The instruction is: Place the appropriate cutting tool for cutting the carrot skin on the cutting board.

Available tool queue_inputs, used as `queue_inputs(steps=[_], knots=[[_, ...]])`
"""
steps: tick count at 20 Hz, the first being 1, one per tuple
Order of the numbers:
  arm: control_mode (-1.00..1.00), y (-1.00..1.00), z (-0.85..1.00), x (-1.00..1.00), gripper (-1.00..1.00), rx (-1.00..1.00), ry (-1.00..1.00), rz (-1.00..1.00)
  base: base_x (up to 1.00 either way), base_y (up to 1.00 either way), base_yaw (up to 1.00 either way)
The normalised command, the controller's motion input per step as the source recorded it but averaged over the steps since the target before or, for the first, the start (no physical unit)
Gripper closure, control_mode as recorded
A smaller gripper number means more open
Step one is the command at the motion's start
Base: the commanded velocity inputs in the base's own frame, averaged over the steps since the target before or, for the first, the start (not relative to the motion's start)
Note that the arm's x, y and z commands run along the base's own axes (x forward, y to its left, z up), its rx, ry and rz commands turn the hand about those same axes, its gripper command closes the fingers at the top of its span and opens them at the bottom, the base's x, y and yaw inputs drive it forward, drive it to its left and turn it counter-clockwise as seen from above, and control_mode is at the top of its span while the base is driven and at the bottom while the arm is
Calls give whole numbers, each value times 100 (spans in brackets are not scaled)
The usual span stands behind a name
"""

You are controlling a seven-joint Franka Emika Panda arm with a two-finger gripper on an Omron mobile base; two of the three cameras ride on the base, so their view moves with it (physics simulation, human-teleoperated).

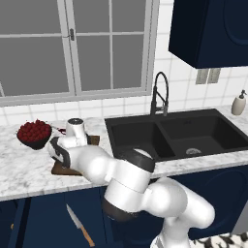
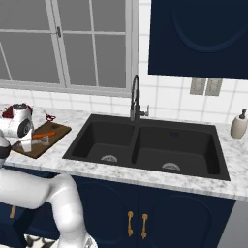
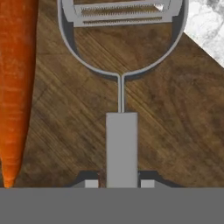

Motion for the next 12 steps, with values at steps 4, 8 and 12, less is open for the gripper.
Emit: queue_inputs(steps=[4, 8, 12], knots=[[-100, -11, -10, -4, -100, 4, 0, -4, 0, 0, 0], [-100, -40, 20, -46, -100, 13, 0, -4, 0, 0, 0], [-100, -54, 31, -61, -100, 14, 0, -7, 0, 0, 0]])
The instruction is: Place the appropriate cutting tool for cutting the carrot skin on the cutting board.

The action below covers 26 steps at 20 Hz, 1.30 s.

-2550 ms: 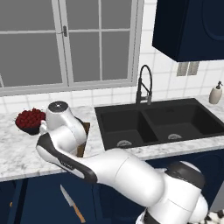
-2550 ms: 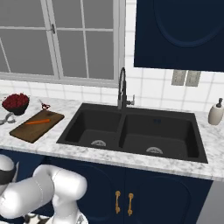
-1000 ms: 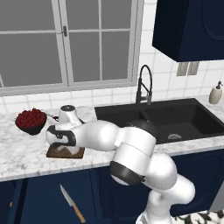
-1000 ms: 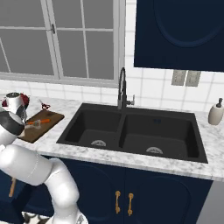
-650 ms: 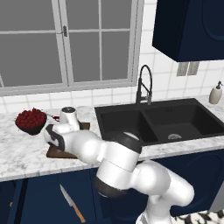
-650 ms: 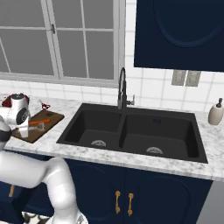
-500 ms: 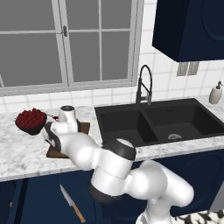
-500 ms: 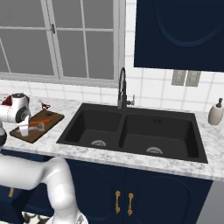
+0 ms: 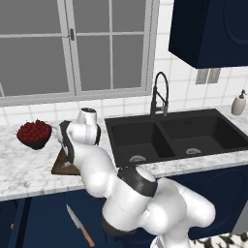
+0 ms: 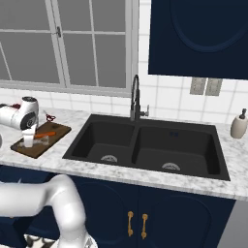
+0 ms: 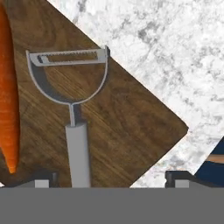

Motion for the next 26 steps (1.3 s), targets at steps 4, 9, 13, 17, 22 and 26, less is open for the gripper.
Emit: queue_inputs(steps=[4, 9, 13, 17, 22, 26], knots=[[-100, -49, 41, -58, -100, 11, 0, -8, 0, 0, 0], [-100, -43, 44, -37, -100, 2, 0, -8, 0, 0, 0], [-100, -49, 40, -26, -100, 0, -2, -7, 0, 0, 0], [-100, -51, 45, -35, -100, 1, -9, -6, 0, 0, 0], [-100, -51, 44, -38, -100, 2, -14, -5, 0, 0, 0], [-100, -54, 33, -32, -100, 4, -13, -6, 0, 0, 0]])
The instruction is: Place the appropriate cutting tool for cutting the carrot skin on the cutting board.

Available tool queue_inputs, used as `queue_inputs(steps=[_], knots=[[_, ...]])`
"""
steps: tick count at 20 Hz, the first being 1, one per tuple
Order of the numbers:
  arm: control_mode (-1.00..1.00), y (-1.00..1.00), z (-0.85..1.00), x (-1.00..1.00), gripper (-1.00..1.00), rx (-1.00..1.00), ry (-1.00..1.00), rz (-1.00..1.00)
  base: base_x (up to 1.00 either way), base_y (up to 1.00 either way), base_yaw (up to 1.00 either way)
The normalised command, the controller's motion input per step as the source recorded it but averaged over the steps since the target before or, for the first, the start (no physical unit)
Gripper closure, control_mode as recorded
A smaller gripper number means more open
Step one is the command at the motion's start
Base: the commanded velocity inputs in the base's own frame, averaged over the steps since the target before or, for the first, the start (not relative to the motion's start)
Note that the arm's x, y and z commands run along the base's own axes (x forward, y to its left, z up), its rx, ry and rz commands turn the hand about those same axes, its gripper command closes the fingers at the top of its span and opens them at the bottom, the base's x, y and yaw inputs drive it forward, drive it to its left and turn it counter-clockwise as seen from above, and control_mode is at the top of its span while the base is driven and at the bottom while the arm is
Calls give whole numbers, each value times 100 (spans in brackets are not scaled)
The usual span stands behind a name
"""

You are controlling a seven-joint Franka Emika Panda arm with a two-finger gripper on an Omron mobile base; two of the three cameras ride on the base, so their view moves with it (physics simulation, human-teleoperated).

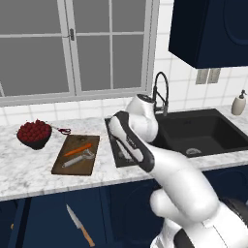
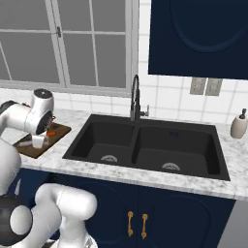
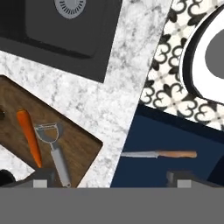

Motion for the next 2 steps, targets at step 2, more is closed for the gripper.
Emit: queue_inputs(steps=[2], knots=[[-100, -52, 23, -23, -100, 5, -11, -6, 0, 0, 0]])
